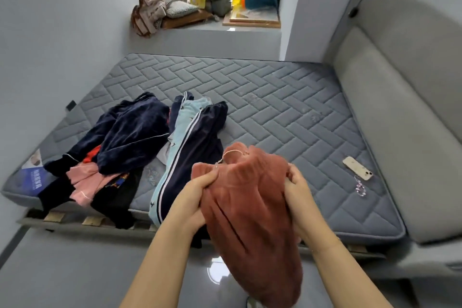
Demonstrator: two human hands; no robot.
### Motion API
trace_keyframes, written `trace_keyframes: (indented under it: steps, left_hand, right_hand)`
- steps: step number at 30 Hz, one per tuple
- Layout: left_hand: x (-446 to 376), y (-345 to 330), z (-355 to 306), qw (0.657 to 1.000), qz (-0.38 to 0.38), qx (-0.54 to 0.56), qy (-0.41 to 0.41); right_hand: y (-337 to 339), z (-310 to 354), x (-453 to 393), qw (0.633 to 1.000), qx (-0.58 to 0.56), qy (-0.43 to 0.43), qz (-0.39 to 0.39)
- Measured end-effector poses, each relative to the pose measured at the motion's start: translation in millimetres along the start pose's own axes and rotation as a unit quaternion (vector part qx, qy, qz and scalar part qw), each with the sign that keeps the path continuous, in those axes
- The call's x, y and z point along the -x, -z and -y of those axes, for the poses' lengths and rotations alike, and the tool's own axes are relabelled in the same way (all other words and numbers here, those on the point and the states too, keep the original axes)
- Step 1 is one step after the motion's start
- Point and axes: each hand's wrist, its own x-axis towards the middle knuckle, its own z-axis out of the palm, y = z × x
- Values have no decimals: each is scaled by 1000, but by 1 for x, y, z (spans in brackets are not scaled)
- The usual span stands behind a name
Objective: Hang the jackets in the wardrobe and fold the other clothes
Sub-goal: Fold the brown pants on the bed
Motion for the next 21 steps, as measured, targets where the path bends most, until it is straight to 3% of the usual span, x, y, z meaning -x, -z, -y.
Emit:
trace_keyframes:
  steps: [2, 4, 7, 11, 14, 19, 21]
  left_hand:
    - [8, -1, -11, 998, 44, 38, -37]
    - [16, -10, -21, 993, 104, 37, -52]
    - [26, -24, -25, 989, 130, -42, -58]
    - [48, -23, -49, 965, 217, -144, -35]
    - [59, -16, -80, 947, 225, -225, -50]
    - [77, -12, -127, 917, 244, -308, -66]
    - [84, -5, -143, 916, 235, -312, -95]
  right_hand:
    - [-4, 3, 16, 995, -14, 88, -49]
    - [-11, 3, 34, 990, -26, 137, 12]
    - [-30, -7, 55, 975, 26, 142, 167]
    - [-32, -7, 60, 982, 8, 125, 144]
    - [-23, 2, 55, 975, 45, 135, 168]
    - [-52, 28, 45, 910, 184, 104, 356]
    - [-68, 33, 40, 879, 243, 108, 396]
